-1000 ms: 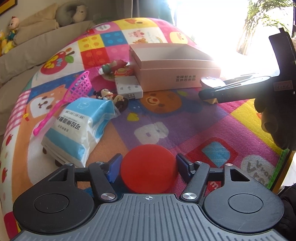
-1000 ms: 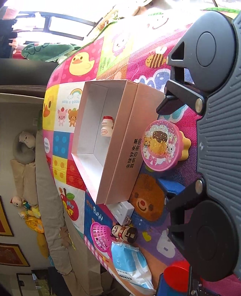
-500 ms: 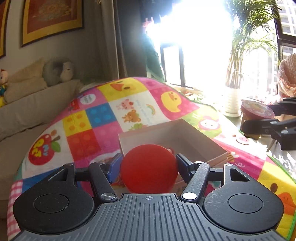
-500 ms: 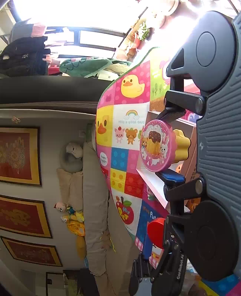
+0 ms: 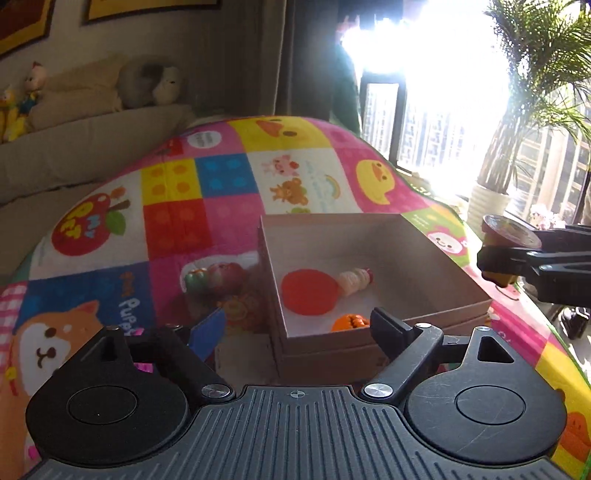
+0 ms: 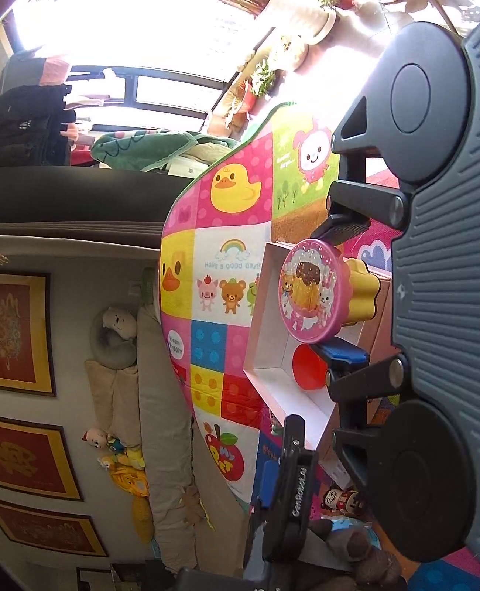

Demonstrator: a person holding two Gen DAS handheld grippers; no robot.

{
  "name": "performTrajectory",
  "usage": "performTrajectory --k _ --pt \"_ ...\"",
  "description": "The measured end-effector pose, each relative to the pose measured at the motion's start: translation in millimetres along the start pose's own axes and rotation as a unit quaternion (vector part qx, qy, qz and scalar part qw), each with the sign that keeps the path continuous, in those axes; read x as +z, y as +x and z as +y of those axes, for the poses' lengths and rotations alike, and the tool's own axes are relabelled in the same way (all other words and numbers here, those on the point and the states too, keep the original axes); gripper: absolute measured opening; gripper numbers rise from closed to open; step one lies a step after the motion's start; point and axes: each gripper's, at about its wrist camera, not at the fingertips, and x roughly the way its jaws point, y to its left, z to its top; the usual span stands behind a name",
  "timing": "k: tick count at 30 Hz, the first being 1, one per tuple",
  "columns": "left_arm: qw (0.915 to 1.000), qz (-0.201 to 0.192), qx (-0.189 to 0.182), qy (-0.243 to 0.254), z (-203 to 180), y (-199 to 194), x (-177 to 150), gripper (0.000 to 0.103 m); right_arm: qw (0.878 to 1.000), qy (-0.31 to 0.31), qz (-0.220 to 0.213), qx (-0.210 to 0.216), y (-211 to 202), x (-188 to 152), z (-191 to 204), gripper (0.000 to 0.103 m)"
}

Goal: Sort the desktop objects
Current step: 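Lower the red cap into the pink box with the left tool while the right tool drops the cup in, then grasp the white plastic block beside the pink box with the right tool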

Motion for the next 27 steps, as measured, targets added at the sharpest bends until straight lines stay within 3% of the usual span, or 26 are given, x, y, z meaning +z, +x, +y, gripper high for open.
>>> performTrajectory --k 5,8,13,17,19,24,27 --pt "0.9996 0.016 0.012 0.021 4.5 -38.9 -35.8 0.096 1.0 -0.009 0.009 -0.021 47.5 9.2 10.4 0.058" --pt "0.998 0.024 0.044 0.039 10.0 -55.5 -54.1 0.096 1.0 -0.007 0.012 -0.014 52.3 10.1 18.6 0.058" --pt "0.9946 0.033 0.094 0.027 30.0 -68.2 -73.7 0.097 0.997 -0.055 0.008 0.053 31.8 0.3 62.1 0.058" --pt "0.9907 0.036 0.13 0.016 45.5 -67.5 -74.8 0.097 0.986 -0.075 0.063 0.136 34.4 -19.8 110.2 0.058" --pt "0.9873 0.04 0.153 0.015 52.2 -65.8 -75.9 0.097 0.982 -0.073 0.083 0.153 42.9 -27.6 130.7 0.058" --pt "0.9793 0.046 0.197 0.008 68.7 -67.8 -78.9 0.098 0.984 -0.015 0.115 0.135 80.6 -27.1 154.6 0.062" --pt "0.9803 0.041 0.193 -0.004 72.4 -74.0 -79.3 0.098 0.98 0.032 0.147 0.134 104.6 -21.4 154.5 0.064"
